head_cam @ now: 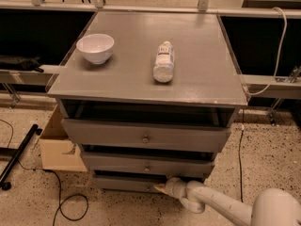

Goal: Open bottom drawer

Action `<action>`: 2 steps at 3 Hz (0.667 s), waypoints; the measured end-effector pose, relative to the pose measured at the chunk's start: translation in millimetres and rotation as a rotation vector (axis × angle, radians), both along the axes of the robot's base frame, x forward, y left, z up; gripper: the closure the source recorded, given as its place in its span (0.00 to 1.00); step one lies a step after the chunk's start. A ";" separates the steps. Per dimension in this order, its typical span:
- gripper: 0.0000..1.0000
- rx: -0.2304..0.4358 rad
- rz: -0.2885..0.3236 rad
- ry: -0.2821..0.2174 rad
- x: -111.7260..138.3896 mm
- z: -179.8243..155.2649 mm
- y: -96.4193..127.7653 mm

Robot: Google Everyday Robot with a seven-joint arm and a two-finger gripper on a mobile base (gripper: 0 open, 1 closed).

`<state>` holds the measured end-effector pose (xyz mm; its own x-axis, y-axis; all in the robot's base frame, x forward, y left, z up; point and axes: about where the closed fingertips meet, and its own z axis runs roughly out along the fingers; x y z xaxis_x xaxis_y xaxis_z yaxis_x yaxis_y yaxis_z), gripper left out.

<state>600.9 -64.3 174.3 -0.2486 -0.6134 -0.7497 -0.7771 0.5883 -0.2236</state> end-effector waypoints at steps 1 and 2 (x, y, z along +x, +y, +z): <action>0.73 0.000 0.000 0.000 0.0 0.0 0.0; 0.96 0.000 0.000 0.000 0.0 0.0 0.1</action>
Offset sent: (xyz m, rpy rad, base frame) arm 0.0000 0.0000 0.0000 0.0000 0.0000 0.0000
